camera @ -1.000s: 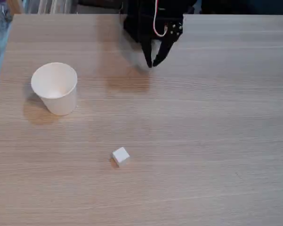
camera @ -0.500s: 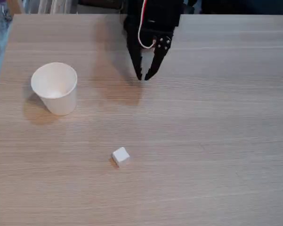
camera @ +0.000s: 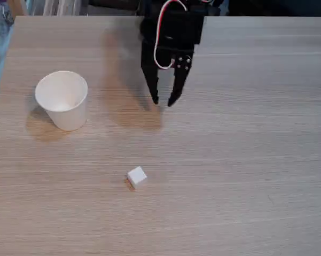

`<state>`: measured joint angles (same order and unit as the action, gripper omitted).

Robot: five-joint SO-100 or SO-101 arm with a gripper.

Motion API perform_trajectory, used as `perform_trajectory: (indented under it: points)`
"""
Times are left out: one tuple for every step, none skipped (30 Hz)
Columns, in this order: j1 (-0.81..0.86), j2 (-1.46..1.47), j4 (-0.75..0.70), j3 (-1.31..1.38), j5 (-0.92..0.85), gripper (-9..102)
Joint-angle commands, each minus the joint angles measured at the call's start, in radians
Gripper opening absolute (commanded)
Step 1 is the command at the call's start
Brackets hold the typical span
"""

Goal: Grasp a block and put it in the bin.

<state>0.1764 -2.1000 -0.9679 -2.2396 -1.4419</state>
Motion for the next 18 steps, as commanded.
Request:
perform_trajectory:
  points:
    - [-0.006, 0.023, 0.018, 0.048, 0.000, 19]
    - [-0.008, 0.034, 0.012, 0.057, 0.018, 19]
    - [-0.009, 0.046, 0.000, 0.072, 0.040, 19]
    - [-0.011, 0.057, -0.023, 0.089, 0.057, 20]
    - [-0.014, 0.063, -0.046, 0.106, 0.078, 20]
    - [-0.018, 0.069, -0.071, 0.123, 0.100, 21]
    - [-0.021, 0.081, -0.092, 0.141, 0.120, 21]
    - [-0.023, 0.091, -0.101, 0.152, 0.137, 21]
    - [-0.023, 0.098, -0.101, 0.153, 0.149, 21]
    - [-0.021, 0.106, -0.098, 0.158, 0.163, 21]
    - [-0.017, 0.115, -0.098, 0.161, 0.173, 21]
    - [-0.012, 0.124, -0.092, 0.163, 0.186, 21]
    - [-0.009, 0.135, -0.084, 0.164, 0.199, 21]
    - [-0.006, 0.146, -0.077, 0.167, 0.210, 22]
    - [-0.006, 0.160, -0.072, 0.173, 0.221, 22]
    - [-0.006, 0.175, -0.067, 0.181, 0.229, 22]
    - [-0.005, 0.190, -0.066, 0.189, 0.233, 23]
    - [-0.005, 0.209, -0.064, 0.199, 0.241, 23]
